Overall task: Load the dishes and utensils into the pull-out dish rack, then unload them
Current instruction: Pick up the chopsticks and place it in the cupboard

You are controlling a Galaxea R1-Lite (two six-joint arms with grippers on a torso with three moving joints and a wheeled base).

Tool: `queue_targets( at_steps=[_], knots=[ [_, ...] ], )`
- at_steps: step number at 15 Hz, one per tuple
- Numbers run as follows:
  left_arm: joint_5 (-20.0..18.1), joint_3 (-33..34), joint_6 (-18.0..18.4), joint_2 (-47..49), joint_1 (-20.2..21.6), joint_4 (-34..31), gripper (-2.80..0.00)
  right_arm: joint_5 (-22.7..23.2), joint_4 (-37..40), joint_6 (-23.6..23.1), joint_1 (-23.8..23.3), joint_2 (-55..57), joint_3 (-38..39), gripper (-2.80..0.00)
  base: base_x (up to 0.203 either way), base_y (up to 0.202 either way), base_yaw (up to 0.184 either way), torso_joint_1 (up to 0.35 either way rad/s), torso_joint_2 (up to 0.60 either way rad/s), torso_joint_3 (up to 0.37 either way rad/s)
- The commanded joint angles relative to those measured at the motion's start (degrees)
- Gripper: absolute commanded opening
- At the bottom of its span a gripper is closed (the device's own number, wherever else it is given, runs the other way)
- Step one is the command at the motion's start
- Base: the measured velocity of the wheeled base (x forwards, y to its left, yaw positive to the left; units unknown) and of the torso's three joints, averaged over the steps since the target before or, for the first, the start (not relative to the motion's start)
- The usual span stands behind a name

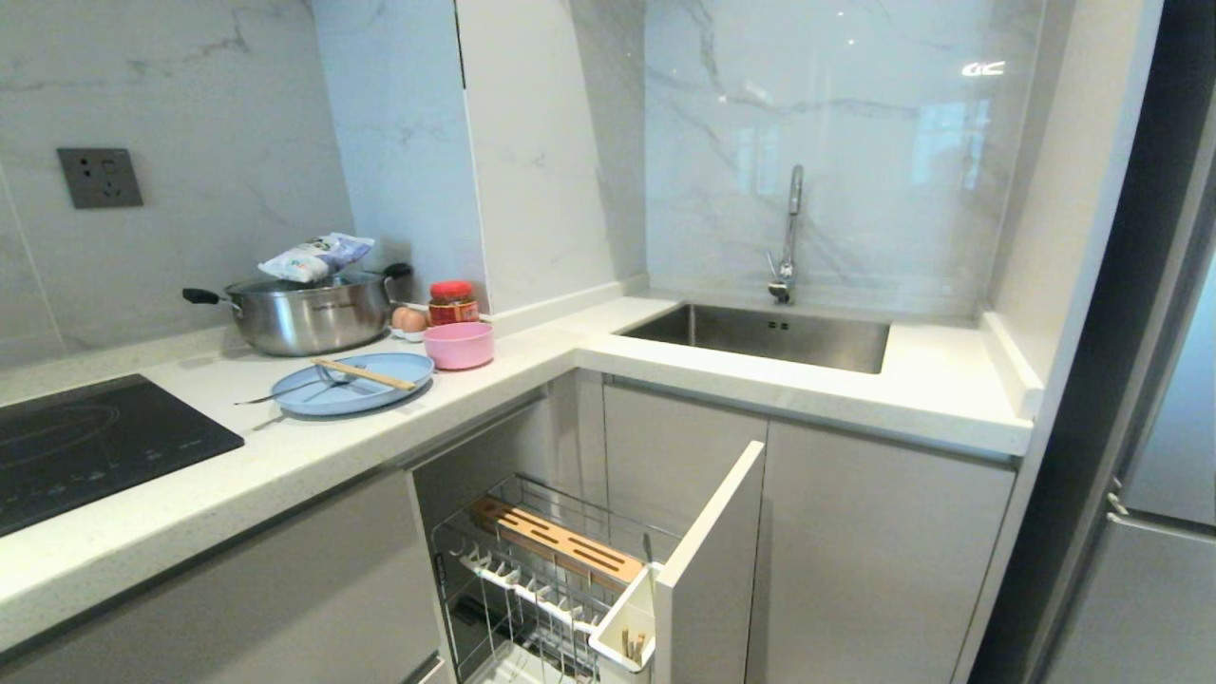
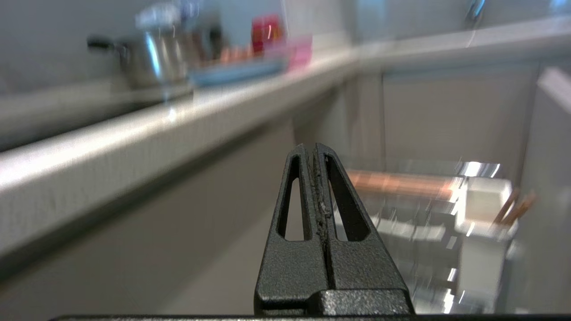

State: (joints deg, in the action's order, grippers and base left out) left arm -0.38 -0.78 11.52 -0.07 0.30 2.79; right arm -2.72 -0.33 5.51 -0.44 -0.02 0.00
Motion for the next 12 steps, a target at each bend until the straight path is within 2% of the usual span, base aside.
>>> queue_targets(
  at_steps=[1, 3, 5, 12],
  knots=[
    [-0.8, 0.6, 0.9, 0.1, 0.0, -0.3, -2.80, 0.0, 0.0, 0.0, 0.0, -0.2, 0.0, -2.80, 0.000, 0.000, 0.000, 0.000, 0.00, 0.000],
    [-2.4, 0.5, -1.4, 0.1, 0.0, -4.0, -2.80, 0.0, 0.0, 0.0, 0.0, -0.2, 0.0, -2.80, 0.000, 0.000, 0.000, 0.000, 0.00, 0.000],
    [-2.4, 0.1, -4.6, 0.1, 0.0, -5.5, -2.80, 0.0, 0.0, 0.0, 0.0, -0.2, 0.0, -2.80, 0.000, 0.000, 0.000, 0.000, 0.00, 0.000],
    [-2.0, 0.4, -5.0, 0.0, 0.0, -4.1, -2.80, 0.0, 0.0, 0.0, 0.0, -0.2, 0.0, -2.80, 0.000, 0.000, 0.000, 0.000, 0.00, 0.000]
  ],
)
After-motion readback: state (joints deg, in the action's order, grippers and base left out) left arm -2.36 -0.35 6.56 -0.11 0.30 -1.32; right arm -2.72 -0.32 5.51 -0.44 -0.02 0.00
